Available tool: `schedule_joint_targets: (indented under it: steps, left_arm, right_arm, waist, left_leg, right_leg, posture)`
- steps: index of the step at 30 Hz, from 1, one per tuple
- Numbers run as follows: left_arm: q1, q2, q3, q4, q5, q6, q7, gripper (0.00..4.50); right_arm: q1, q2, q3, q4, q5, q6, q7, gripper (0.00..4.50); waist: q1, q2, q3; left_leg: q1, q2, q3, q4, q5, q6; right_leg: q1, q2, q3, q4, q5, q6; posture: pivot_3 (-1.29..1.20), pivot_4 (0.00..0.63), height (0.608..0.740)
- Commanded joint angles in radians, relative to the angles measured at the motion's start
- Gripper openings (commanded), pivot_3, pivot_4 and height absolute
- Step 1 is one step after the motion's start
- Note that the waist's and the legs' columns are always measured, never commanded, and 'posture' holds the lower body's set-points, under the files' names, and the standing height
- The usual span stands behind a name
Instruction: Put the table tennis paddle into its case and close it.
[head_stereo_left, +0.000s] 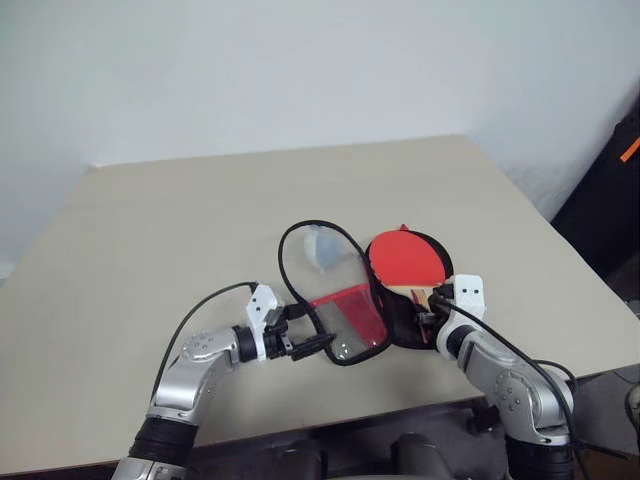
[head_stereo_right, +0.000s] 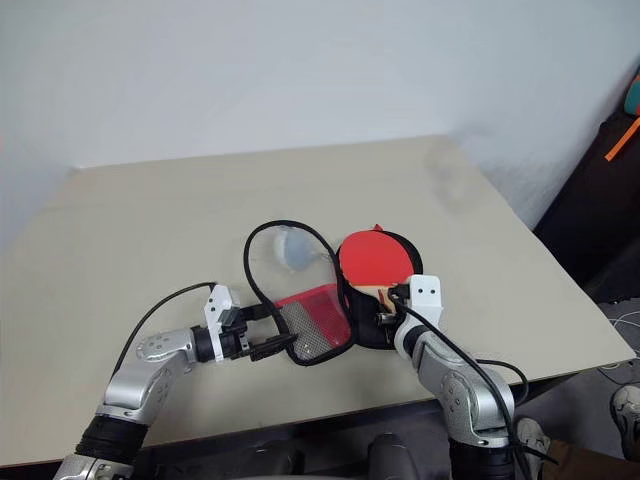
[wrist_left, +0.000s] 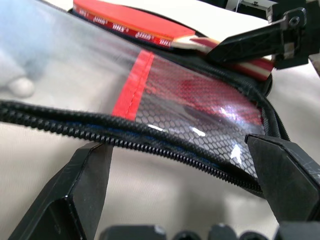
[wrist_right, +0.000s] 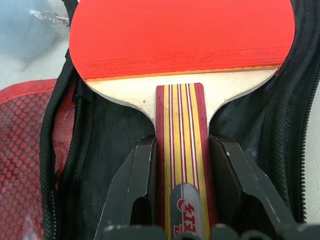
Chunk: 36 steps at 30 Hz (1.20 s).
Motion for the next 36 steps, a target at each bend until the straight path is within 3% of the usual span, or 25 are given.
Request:
schedule_joint_targets:
  steps: [1, 8, 13, 18, 23, 27, 36]
  left_arm:
    - [-0.003, 0.009, 0.017, -0.067, -0.019, 0.013, 0.008, 4.50]
    - [-0.002, 0.004, 0.022, -0.065, -0.016, 0.005, 0.012, 4.50]
    - [-0.018, -0.005, 0.022, -0.031, -0.018, -0.021, -0.004, 4.50]
    - [-0.070, -0.072, -0.021, -0.040, -0.022, 0.000, 0.005, 4.50]
    - [-0.142, -0.197, -0.029, -0.026, -0.061, 0.080, 0.065, 4.50]
    - [-0.242, -0.293, -0.014, -0.033, -0.174, 0.262, 0.107, 4.50]
    - [-0.353, -0.394, -0.001, 0.076, -0.219, 0.397, 0.195, 4.50]
  right_arm:
    - [0.013, -0.002, -0.002, 0.031, -0.024, -0.013, -0.002, 2.14]
    - [-0.015, -0.030, -0.049, -0.010, 0.040, -0.011, 0.067, 4.48]
    - [-0.017, -0.084, -0.199, -0.117, 0.160, -0.111, 0.187, 4.48]
    - [-0.046, -0.077, -0.438, -0.040, 0.453, -0.233, 0.337, 4.48]
    - [-0.085, -0.093, -0.421, 0.042, 0.420, -0.291, 0.299, 4.48]
    - [-0.088, -0.076, -0.369, 0.091, 0.353, -0.357, 0.260, 4.48]
    - [-0.066, -0.069, -0.339, 0.130, 0.303, -0.452, 0.218, 4.48]
  waist:
    - [-0.001, 0.000, 0.000]
    - [0.000, 0.000, 0.000]
    - [-0.001, 0.000, 0.000]
    - [-0.001, -0.001, 0.001]
    - [-0.001, 0.000, 0.000]
    - [-0.001, 0.000, 0.000]
    - [-0.001, 0.000, 0.000]
  left_leg:
    - [0.000, 0.000, 0.000, 0.000, 0.000, 0.000]
    - [0.001, 0.000, 0.000, 0.000, 0.000, 0.000]
    - [0.000, 0.000, 0.000, 0.000, 0.000, 0.000]
    - [0.000, 0.000, 0.000, 0.001, 0.000, 0.000]
    - [0.001, 0.000, 0.000, 0.000, 0.000, 0.000]
    - [0.000, 0.000, 0.000, 0.001, 0.000, 0.000]
    - [0.000, -0.001, 0.000, 0.002, 0.000, 0.000]
  right_leg:
    - [0.000, 0.000, 0.000, 0.000, 0.000, 0.000]
    - [0.001, 0.000, 0.000, 0.000, 0.000, 0.000]
    - [0.000, 0.000, 0.000, 0.000, 0.000, 0.000]
    - [0.002, 0.000, 0.000, -0.001, 0.000, 0.000]
    - [0.002, 0.000, 0.000, -0.001, 0.000, 0.000]
    - [0.002, 0.000, 0.000, -0.001, 0.000, 0.000]
    - [0.002, 0.000, 0.000, -0.001, 0.000, 0.001]
  posture:
    - [0.00, 0.000, 0.740]
    - [0.00, 0.000, 0.740]
    - [0.00, 0.000, 0.740]
    - [0.00, 0.000, 0.740]
    - [0.00, 0.000, 0.740]
    - [0.00, 0.000, 0.740]
    - [0.00, 0.000, 0.740]
